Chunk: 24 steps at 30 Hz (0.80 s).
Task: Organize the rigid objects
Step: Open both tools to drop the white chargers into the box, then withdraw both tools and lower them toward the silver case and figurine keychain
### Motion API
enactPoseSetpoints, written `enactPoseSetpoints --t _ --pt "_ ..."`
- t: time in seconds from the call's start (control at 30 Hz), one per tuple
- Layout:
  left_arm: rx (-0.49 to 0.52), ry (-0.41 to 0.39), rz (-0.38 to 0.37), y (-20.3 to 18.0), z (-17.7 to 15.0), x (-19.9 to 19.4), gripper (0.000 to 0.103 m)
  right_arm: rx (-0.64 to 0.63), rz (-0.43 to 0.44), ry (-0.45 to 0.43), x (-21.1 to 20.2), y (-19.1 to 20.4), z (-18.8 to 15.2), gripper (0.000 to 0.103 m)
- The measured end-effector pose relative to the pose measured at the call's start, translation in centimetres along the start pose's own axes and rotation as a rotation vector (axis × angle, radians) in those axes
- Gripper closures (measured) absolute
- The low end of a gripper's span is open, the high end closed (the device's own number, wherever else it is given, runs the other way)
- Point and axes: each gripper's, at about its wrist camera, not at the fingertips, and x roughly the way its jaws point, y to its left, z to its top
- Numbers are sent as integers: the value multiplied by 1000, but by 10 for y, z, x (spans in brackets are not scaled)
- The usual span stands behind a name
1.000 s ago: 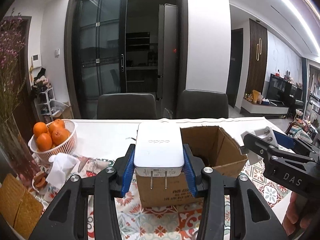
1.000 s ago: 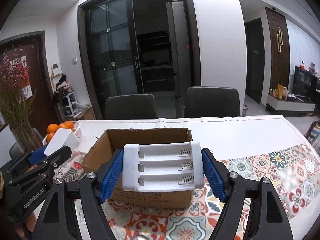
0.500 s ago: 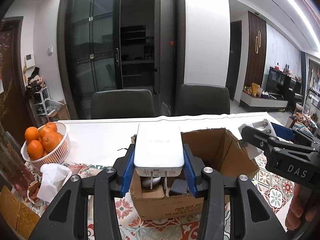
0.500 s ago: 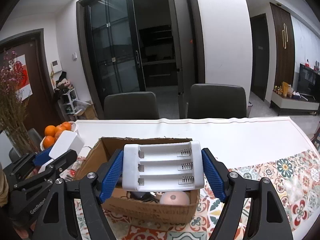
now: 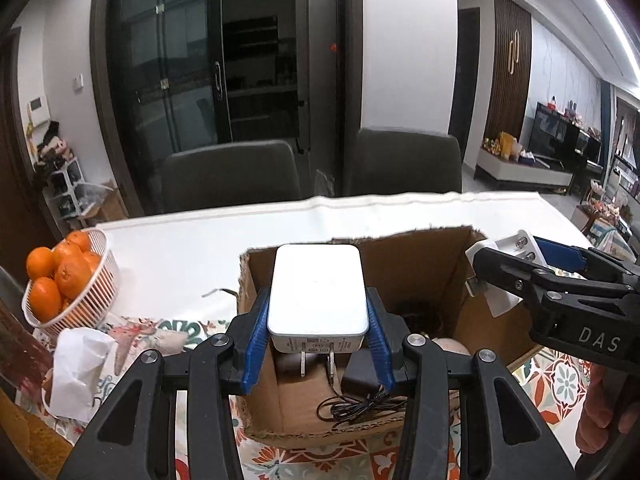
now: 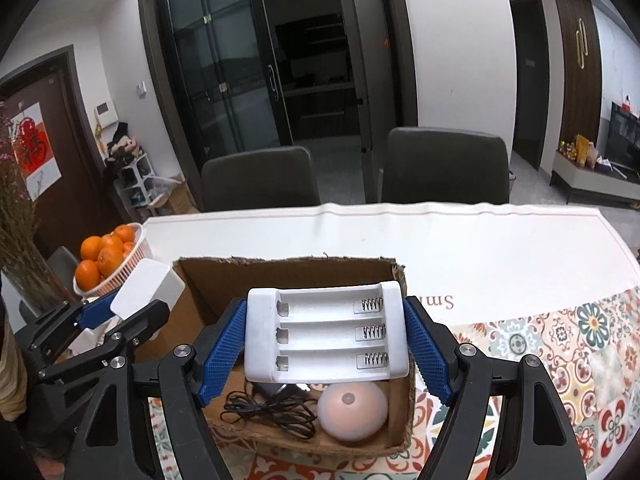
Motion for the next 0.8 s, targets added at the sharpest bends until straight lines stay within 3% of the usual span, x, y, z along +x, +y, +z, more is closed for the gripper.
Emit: enactPoseSetpoints --t 0.13,0.33,0.8 --pt "-1 29 -9 -1 -1 9 59 16 17 34 11 -3 -2 26" --pt "13 1 14 -2 -2 1 59 36 19 70 19 -7 -6 23" --pt "1 -74 33 0 -18 -48 59 0 -59 -55 -39 5 -20 23"
